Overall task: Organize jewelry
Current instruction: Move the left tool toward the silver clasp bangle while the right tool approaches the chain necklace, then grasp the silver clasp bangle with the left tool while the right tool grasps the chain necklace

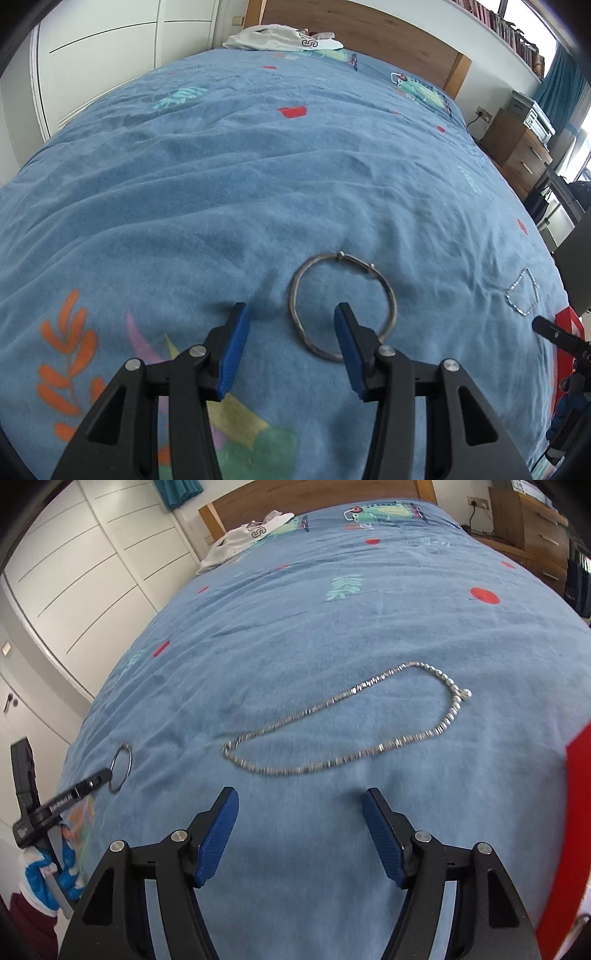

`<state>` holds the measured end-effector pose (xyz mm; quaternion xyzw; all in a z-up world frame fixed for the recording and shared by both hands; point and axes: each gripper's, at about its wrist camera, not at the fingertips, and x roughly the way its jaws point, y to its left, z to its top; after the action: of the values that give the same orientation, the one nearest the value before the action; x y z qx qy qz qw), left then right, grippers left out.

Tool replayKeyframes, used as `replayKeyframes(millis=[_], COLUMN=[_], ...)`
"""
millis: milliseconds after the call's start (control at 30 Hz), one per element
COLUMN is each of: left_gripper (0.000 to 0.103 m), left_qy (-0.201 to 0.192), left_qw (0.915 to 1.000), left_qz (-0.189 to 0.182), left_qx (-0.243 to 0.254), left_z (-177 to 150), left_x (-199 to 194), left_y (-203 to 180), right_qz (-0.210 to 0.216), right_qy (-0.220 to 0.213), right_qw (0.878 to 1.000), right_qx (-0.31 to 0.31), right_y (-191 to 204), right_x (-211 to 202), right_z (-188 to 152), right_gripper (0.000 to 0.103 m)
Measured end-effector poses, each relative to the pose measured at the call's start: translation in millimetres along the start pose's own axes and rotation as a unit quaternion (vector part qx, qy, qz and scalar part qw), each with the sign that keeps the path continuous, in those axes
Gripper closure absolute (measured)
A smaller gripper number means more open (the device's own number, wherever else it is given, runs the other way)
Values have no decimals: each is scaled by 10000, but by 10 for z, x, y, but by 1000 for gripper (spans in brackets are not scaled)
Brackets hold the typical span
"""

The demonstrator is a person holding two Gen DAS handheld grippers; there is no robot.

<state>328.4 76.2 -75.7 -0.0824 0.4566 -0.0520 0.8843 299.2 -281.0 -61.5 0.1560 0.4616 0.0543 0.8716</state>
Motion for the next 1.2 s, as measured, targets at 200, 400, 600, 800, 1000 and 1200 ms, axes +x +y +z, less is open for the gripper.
replayKeyframes(millis=[200, 400, 600, 800, 1000, 1200], left_gripper=[57, 57, 78, 99, 100, 100], left_qy=[-52, -113, -196, -217, -372, -503], left_qw=[9998, 9996, 9991, 9988, 9987, 9974], left_qz=[32, 48, 73, 26, 19, -65], left_qx=[181, 236, 372, 428, 358, 510], left_z=[43, 71, 79, 61, 20, -32], left_x=[109, 173, 188, 119, -126, -447], left_y=[-20, -23, -112, -198, -283, -444], right_qz=[-1, -196, -96, 207, 731, 1204], right_qy=[-106, -220, -245, -294, -480, -719], right_qw=[9999, 9991, 9985, 9970, 9947, 9899], right_qx=[102, -295, -484, -683, -533, -209], right_y=[-4, 143, 235, 384, 510, 575], right_x=[289, 529, 609, 503, 216, -188], right_z=[289, 467, 497, 375, 228, 123], right_gripper=[32, 42, 90, 100, 100, 100])
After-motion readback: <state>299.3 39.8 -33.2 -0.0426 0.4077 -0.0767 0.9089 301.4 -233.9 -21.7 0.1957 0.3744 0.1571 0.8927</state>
